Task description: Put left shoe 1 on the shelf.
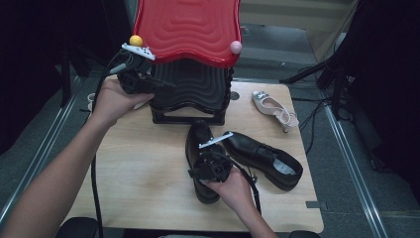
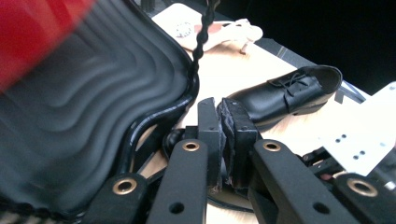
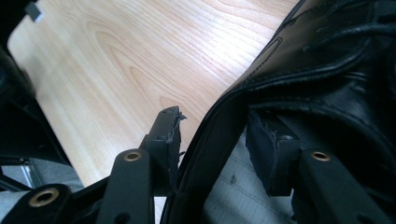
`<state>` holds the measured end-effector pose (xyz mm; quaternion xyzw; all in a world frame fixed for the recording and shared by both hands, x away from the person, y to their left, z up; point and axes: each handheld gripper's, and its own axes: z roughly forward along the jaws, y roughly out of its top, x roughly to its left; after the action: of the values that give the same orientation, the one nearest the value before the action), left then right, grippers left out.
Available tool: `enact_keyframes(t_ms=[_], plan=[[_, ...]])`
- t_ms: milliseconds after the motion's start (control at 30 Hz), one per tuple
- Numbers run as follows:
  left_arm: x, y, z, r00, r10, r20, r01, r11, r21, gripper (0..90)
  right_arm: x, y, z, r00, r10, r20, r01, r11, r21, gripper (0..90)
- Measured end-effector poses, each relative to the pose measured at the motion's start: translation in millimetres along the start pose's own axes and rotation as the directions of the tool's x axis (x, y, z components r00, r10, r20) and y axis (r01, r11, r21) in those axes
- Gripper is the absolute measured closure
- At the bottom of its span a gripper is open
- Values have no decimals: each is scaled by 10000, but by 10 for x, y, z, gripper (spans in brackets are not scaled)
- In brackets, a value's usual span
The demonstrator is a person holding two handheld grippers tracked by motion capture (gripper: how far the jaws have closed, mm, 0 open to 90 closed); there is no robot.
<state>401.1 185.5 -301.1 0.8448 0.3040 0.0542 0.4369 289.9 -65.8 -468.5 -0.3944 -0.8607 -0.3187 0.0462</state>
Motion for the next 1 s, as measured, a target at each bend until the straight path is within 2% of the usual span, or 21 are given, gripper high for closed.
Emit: enact_keyframes(t_ms=[100,233,400,600,700,833,967,1000], plan=[[15,91,-49,10000,57,-76,-58,9999,-98,867,11,42,48,9999,113,-61,-112,9998,156,561],[31,230,-135,9999,86,-149,-91,9996,-274,867,18,59,131,9995,305,90,-308,9987,408,597],[34,423,-249,9992,126,-376,-145,9987,-497,869,47,39,194,9992,242,332,-259,9984,503,608],[79,631,-318,9956,148,-924,-209,9976,-660,869,25,47,196,9994,269,208,-282,9977,620,647],[139,700,-323,9919,-88,-1268,3,9978,-670,892,11,50,183,9993,376,82,-380,9972,637,679],[200,748,-316,9890,-275,-1455,166,9970,-752,900,-53,59,139,9983,542,-223,-523,9956,780,737],[251,781,-282,9846,-357,-1711,256,9978,-606,899,-81,44,87,9997,251,6,-250,9949,973,813],[258,786,-278,9837,-362,-1763,264,9980,-576,899,-95,39,63,9995,319,-43,-313,9951,939,830]])
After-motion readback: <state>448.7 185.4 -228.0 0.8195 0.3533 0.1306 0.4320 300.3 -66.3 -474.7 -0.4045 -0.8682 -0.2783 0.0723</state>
